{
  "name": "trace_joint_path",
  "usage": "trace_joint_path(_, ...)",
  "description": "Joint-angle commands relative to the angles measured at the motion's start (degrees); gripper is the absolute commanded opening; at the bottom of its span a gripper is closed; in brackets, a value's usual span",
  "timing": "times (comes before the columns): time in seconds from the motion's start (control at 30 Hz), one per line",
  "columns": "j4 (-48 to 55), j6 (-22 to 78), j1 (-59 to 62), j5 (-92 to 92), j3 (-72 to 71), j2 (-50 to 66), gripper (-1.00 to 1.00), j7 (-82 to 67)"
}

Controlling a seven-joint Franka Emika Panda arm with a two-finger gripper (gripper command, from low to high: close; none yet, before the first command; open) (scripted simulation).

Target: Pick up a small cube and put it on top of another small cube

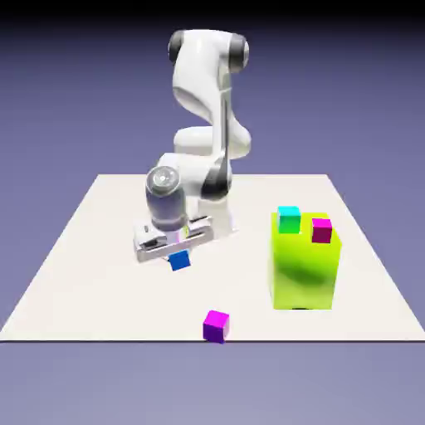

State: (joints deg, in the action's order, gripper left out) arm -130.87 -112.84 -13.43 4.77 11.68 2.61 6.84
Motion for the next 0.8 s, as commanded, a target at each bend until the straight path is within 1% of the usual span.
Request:
trace_joint_path(0.0, -0.24, 0.82, -1.21, 1.86, -2.04, -2.08, -1.00, -2.27)
trace_joint_path(0.3, -2.35, 8.54, -19.33, 17.33, -20.37, -20.76, -1.00, -23.16)
trace_joint_path(0.37, -2.37, 8.60, -19.48, 17.46, -20.52, -20.91, -1.00, -23.34)
trace_joint_path(0.5, -9.82, -1.37, -18.00, 20.32, -18.94, -18.44, -1.00, -21.16)
trace_joint_path(0.53, -9.85, -1.40, -17.99, 20.33, -18.93, -18.43, -1.00, -21.15)
trace_joint_path(0.57, -9.85, -1.40, -17.99, 20.33, -18.93, -18.43, 1.00, -21.15)
trace_joint_path(0.6, -9.85, -1.40, -17.99, 20.33, -18.93, -18.43, 1.00, -21.15)
trace_joint_path(0.73, -2.40, 8.57, -19.48, 17.47, -20.52, -20.90, 1.00, -23.33)
trace_joint_path(0.77, -2.37, 8.60, -19.48, 17.46, -20.52, -20.91, 1.00, -23.34)
